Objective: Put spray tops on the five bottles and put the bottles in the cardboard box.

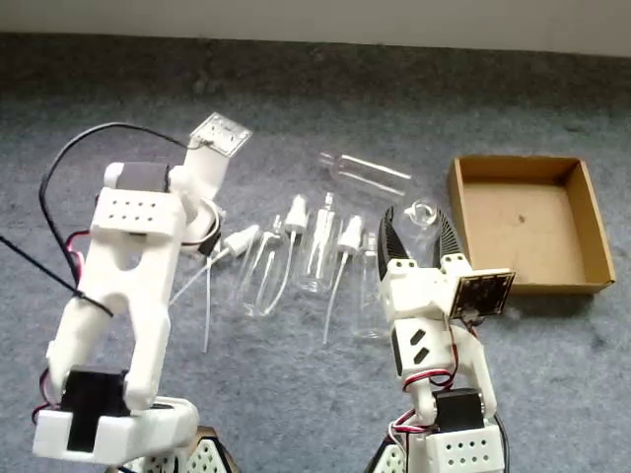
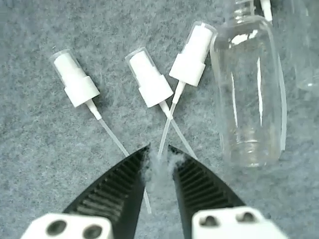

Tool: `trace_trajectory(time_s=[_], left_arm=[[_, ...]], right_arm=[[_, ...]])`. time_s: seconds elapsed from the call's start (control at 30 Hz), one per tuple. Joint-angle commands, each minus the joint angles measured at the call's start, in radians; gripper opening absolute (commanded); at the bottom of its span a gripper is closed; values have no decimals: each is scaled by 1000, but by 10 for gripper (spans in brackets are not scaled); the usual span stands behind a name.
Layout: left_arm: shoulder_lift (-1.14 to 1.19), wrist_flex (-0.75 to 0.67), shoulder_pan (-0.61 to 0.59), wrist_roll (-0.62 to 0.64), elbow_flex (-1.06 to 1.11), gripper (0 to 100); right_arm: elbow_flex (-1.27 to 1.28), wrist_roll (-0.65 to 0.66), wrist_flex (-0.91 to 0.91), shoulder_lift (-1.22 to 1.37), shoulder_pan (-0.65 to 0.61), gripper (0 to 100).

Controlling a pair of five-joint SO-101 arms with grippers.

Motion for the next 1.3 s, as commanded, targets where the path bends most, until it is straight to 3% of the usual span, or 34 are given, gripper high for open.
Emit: trace_trajectory(time_s=[0.0, 0.1, 0.43, 0.67, 0.93, 1.27], left_arm=[[124, -3, 48, 146, -165, 127], [222, -3, 24, 259, -237, 184], [532, 0, -5, 454, -447, 182], [601, 5, -81, 466, -527, 182], [607, 6, -87, 466, -521, 182], [607, -49, -85, 466, -374, 182]], right_arm=[[88, -3, -27, -12, 12, 65], [88, -3, -27, -12, 12, 65], [88, -3, -27, -12, 12, 65], [90, -3, -27, -12, 12, 65], [90, -3, -27, -12, 12, 65], [90, -3, -27, -12, 12, 65]])
